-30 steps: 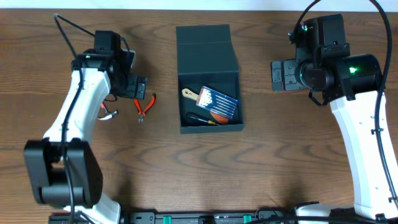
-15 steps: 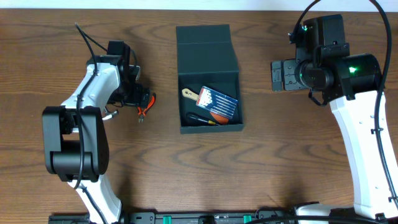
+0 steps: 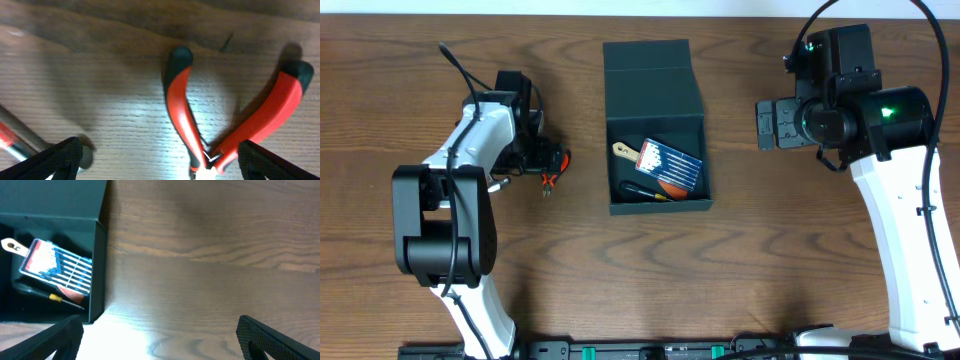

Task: Pack container
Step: 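Move the left gripper over the red pliers and lower it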

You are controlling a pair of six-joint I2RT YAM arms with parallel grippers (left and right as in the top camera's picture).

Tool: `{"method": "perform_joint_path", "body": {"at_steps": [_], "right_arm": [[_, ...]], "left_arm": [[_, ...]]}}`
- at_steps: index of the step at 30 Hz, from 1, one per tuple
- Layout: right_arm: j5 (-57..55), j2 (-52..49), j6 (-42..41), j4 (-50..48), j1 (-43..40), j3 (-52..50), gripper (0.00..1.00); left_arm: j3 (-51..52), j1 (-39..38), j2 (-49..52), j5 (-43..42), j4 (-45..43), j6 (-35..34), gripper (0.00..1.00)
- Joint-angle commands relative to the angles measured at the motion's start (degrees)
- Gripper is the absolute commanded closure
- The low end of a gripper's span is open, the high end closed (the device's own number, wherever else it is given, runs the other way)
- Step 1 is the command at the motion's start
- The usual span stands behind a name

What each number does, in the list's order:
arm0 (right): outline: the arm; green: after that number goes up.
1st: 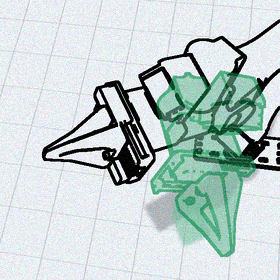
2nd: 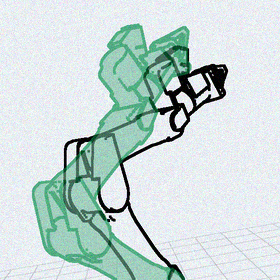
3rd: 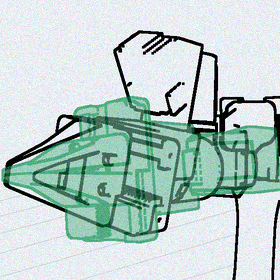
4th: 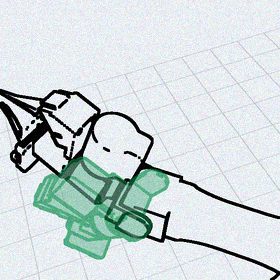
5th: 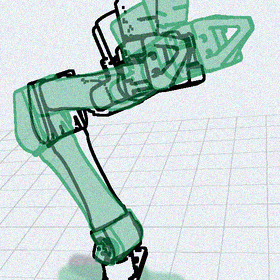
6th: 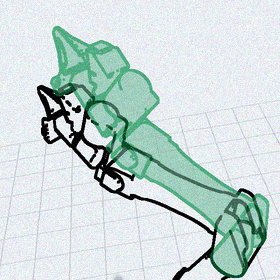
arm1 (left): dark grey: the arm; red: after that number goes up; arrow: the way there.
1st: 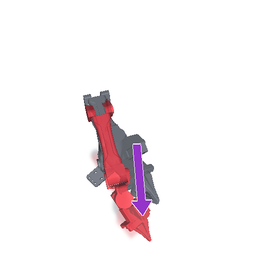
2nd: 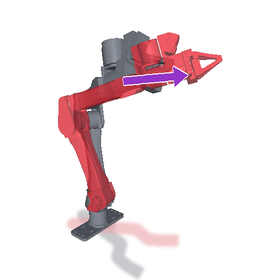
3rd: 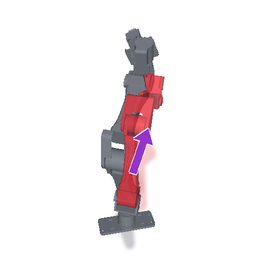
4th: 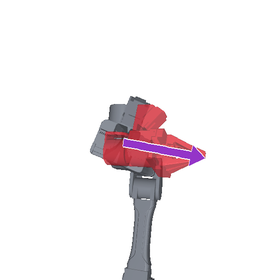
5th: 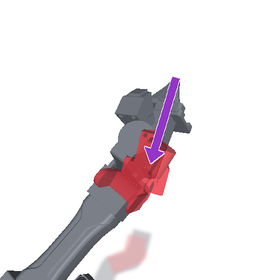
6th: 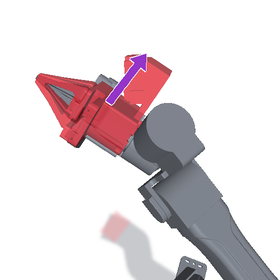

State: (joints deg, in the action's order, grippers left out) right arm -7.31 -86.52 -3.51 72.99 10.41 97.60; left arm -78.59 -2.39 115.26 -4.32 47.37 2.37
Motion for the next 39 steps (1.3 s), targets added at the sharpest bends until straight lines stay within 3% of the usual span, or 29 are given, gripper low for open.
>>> {"method": "perform_joint_path", "body": {"at_steps": [1, 14, 20, 39], "right_arm": [[0.0, -0.15, -0.92, 0.57, -0.37, -0.02, 0.01], [0.0, -0.15, -0.7, 1.9, -0.37, -0.02, 0.01], [-0.2, -0.15, -0.68, 2.43, -0.37, -0.02, 0.01], [-0.24, -0.15, -0.48, 3.37, -0.37, -0.02, 0.01]], "left_arm": [[1.31, 0.11, 0.63, -1.36, -0.39, -1.22, 0.01], [1.4, -0.81, 0.68, -2.78, -2.97, -1.25, 0.01], [1.4, -0.79, 0.68, -2.56, -4.76, -6.21, 0.01], [1.4, -0.55, 0.7, -0.11, -4.98, -12.63, 0.01]]}}
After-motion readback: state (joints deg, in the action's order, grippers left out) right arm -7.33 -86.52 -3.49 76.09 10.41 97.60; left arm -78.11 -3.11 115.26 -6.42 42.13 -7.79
